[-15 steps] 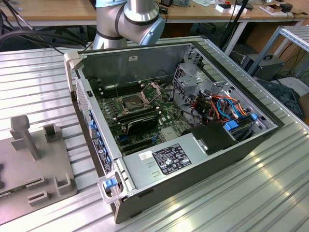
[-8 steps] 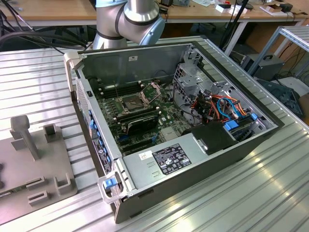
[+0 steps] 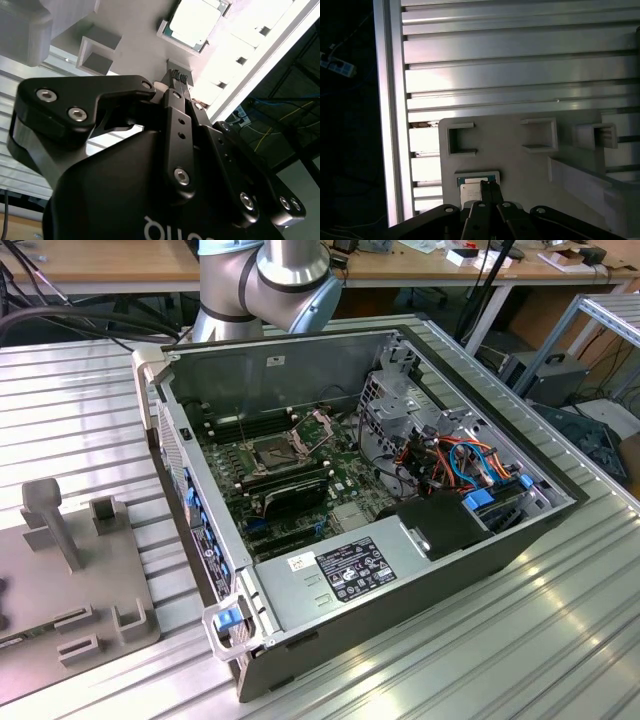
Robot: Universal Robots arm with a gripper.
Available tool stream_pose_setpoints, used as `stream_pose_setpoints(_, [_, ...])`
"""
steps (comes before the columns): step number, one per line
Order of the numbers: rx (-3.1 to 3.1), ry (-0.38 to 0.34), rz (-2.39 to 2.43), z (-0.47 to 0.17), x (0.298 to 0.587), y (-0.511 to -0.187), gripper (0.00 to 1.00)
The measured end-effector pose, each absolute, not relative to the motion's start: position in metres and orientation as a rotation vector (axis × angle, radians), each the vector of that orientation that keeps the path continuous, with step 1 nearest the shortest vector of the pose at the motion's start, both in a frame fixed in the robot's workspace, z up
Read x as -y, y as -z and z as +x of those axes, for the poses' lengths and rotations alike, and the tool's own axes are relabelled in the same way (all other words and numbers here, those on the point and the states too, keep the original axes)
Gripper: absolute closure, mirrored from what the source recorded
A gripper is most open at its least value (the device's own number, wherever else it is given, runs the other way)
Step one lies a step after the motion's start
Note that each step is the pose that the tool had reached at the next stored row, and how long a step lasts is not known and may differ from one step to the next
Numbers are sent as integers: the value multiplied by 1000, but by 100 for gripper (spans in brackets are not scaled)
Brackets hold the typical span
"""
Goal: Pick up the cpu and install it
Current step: 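Reach for the cpu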
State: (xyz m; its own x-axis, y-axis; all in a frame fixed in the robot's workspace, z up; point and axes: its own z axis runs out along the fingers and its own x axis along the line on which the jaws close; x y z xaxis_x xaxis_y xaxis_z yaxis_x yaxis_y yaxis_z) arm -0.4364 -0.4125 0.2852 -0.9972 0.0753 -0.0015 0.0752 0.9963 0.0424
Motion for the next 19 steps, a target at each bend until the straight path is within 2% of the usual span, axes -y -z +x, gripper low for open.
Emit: stream_pose_setpoints(19, [-3136,-66,118,-438,419,-277,89])
